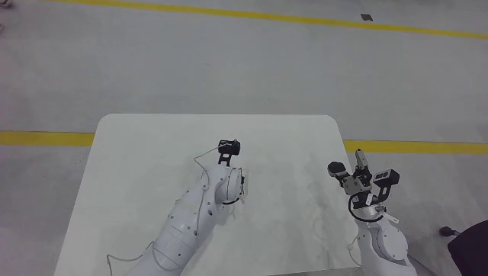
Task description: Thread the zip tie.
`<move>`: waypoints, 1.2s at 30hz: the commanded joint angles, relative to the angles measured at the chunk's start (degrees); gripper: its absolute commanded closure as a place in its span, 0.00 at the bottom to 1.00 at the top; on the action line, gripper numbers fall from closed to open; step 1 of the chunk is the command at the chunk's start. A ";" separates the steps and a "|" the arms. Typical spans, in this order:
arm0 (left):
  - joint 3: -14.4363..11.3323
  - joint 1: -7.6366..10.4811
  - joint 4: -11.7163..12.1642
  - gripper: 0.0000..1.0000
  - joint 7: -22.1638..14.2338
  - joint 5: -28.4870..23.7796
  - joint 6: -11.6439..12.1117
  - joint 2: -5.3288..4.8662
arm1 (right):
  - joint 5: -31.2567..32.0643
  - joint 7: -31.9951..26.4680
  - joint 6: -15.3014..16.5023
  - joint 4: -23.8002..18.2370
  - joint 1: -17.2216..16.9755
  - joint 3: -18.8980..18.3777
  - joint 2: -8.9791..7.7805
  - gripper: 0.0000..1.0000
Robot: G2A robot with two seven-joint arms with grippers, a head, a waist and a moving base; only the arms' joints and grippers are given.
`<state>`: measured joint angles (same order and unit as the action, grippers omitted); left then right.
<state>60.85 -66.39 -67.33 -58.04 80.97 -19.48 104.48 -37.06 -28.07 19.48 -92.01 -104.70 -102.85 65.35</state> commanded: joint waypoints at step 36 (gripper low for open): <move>5.48 -5.19 -18.49 1.00 -5.65 -19.98 11.60 -3.88 | 0.00 0.00 0.00 0.00 0.00 0.00 0.00 0.00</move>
<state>65.49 -71.52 -85.42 -63.15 63.43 -9.42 100.81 -37.06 -28.07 19.48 -92.01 -104.70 -102.85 65.35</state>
